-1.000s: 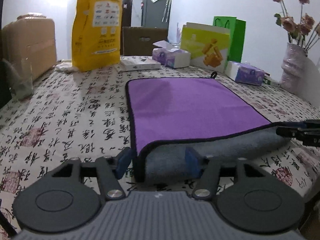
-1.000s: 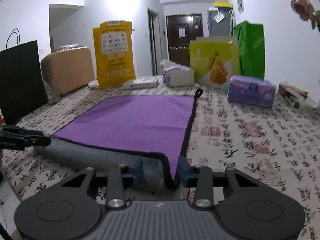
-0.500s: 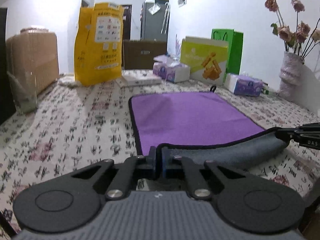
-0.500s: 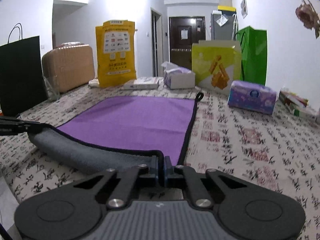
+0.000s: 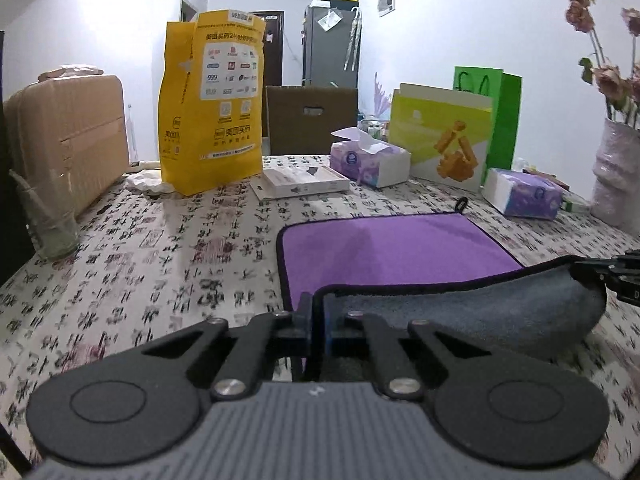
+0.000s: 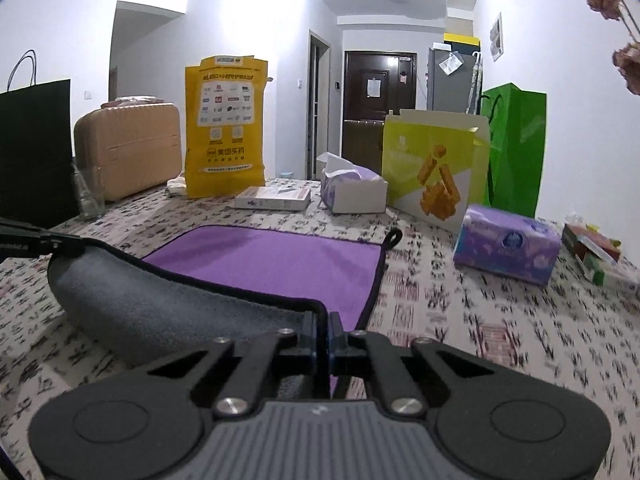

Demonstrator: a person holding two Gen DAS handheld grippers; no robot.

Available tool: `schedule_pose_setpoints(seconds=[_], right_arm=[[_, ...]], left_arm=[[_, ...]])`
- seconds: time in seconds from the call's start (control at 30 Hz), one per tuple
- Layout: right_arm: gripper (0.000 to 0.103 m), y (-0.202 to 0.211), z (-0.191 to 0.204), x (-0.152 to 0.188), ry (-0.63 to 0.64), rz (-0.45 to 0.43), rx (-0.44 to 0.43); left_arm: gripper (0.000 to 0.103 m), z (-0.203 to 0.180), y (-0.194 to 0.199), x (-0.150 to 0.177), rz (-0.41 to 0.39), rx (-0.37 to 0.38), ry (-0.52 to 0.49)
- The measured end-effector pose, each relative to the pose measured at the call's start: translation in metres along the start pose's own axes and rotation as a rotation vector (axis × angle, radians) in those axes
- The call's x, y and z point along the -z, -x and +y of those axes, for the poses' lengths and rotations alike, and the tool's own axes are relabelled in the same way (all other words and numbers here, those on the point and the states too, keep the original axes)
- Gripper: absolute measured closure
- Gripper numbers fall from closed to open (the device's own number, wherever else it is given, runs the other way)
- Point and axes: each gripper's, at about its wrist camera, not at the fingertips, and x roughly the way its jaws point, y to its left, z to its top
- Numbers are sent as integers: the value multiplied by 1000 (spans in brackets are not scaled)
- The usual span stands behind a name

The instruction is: Fold towel

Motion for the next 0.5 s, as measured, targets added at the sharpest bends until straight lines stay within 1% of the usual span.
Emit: schedule_pose_setpoints(seconds=[0.13, 0.27, 0.4, 0.5], right_arm=[[98, -18, -8, -17, 27, 8, -14], [98, -44, -22, -35, 14, 29, -34], [98, -77, -38, -49, -14, 50, -59], [99, -101, -51, -57, -49, 67, -70]], left_arm=[[97, 6, -19, -21, -8, -3, -5], [97, 6, -40, -42, -42, -3, -47], [97, 11, -72, -61, -22, 2, -41], [97, 16, -95, -69, 0, 2, -33]])
